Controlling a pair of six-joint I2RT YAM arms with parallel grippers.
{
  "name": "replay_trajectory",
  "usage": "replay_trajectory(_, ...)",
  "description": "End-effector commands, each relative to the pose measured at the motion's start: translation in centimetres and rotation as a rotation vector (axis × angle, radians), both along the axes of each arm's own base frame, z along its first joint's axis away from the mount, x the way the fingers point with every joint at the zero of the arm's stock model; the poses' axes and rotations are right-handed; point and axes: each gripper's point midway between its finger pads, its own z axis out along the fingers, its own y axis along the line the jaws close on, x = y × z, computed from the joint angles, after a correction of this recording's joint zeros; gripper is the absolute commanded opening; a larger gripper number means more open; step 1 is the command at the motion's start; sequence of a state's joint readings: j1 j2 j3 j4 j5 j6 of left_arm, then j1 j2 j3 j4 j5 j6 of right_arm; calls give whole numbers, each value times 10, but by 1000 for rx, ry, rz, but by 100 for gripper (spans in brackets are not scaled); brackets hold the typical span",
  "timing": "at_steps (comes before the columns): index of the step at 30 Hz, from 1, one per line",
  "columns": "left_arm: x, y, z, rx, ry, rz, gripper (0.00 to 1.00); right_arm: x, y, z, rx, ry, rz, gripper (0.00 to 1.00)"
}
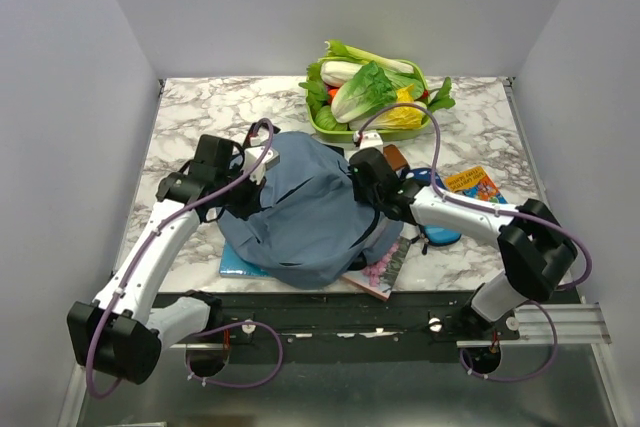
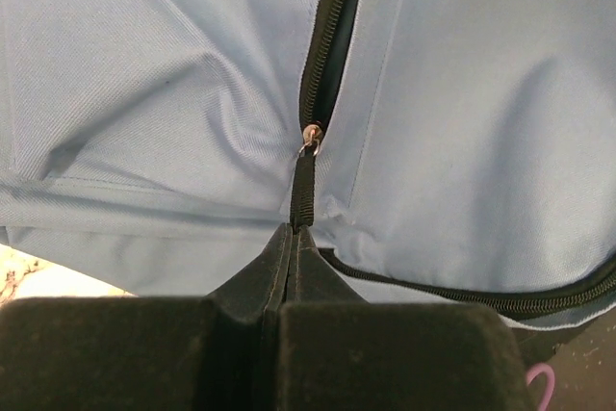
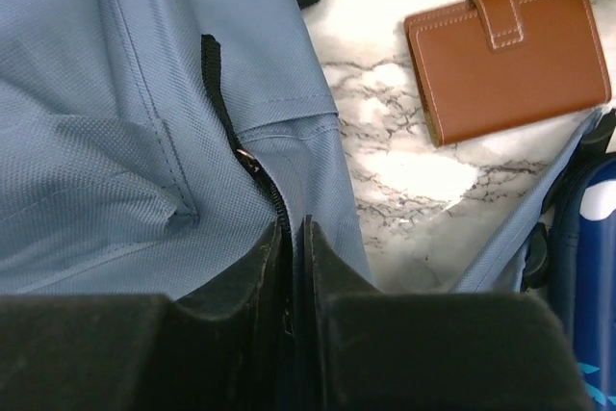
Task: Pack the student bag
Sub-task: Unzip the student bag at the center of the board.
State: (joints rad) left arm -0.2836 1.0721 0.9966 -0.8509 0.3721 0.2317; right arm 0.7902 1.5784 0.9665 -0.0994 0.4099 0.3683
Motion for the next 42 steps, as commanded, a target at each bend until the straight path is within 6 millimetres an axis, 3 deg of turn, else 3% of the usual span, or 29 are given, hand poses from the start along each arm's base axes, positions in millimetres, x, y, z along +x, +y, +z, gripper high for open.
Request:
replay_trajectory(1, -10, 5, -7, 45, 68, -58, 0, 13, -2, 49, -17, -116, 2, 29)
replay_trajectory(2, -10, 4, -9, 45, 81, -59, 0, 16, 4, 64, 4, -139, 11, 39)
replay_trajectory(5, -8, 1, -9, 32, 99, -56, 0, 16, 20, 90, 67, -162, 64, 54)
replay_trajectory(9, -5, -3, -3, 4, 70, -48, 3, 11, 45, 99, 99, -129, 116, 66)
replay_trajectory(10, -4, -3, -3, -1, 70, -46, 4, 7, 55, 99, 96, -123, 137, 67)
replay_trajectory(11, -4, -4, -3, -4, 71, -45, 5, 4, 60, 83, 54, -86, 143, 68)
replay_trajectory(12, -3, -5, -2, -12, 71, -42, 8, 7, 66, 89, 49, -98, 134, 69)
replay_trajectory(15, -3, -5, 1, -15, 60, -35, 23, -2, 81, 67, -9, -63, 138, 69)
replay_trajectory(19, -1, -1, -1, -3, 46, -5, 24, -12, 98, 57, -27, -55, 155, 69)
replay_trajectory(32, 19, 3, 8, 12, -2, 65, 22, -35, 73, 10, -42, 15, 124, 61)
replay_trajectory(35, 35, 3, 17, 11, -41, 99, 40, -41, 66, -2, -38, 36, 117, 59)
replay_trajectory(36, 42, 1, 21, 2, -60, 107, 52, -43, 66, -4, -32, 41, 118, 58)
replay_trajectory(37, 49, -2, 26, -8, -65, 112, 57, -46, 63, -11, -37, 51, 115, 57)
replay_trajectory(42, 81, -29, 29, 0, -131, 74, 62, -53, 60, -19, -1, 61, 114, 56)
